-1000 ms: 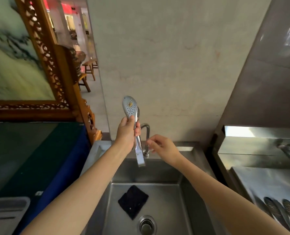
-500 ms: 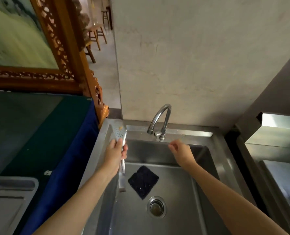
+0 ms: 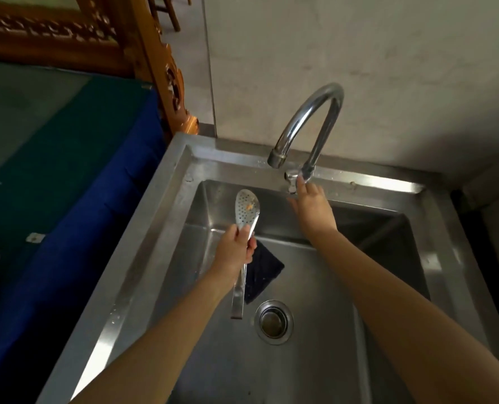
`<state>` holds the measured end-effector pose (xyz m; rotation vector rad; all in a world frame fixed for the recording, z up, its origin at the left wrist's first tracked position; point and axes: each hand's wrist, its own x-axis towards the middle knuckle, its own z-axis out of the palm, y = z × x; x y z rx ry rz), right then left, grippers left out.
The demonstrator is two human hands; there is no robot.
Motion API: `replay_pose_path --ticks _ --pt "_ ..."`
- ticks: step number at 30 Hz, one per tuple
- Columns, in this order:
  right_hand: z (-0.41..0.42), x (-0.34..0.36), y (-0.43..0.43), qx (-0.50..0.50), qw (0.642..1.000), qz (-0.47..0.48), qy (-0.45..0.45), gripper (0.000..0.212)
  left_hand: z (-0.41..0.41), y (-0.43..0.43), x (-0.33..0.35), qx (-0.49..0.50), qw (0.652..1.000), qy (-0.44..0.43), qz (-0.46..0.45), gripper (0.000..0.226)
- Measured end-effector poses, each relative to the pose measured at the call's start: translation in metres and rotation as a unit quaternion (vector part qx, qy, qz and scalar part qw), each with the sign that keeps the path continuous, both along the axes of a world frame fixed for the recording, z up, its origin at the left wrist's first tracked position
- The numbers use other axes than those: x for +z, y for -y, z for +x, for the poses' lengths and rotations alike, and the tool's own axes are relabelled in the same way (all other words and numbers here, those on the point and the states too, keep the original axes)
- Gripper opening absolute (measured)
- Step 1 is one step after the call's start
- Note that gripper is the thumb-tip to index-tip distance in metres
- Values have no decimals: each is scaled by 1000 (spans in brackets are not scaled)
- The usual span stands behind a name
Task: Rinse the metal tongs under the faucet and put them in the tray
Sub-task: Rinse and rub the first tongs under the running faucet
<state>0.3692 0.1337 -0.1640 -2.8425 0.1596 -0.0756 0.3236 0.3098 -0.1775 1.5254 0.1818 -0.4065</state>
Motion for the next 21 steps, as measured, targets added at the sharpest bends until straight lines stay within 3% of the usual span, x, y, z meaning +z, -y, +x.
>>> replay_pose_path --ticks 5,12,21 --pt "23 -17 5 40 999 -28 4 49 10 12 -15 0 1000 2 -6 22" --pt "29 -25 7 87 990 -116 3 62 17 25 -16 -3 1000 -3 1 23" --pt "39 -11 16 124 985 -121 -3 37 16 29 -8 -19 1000 -5 18 21"
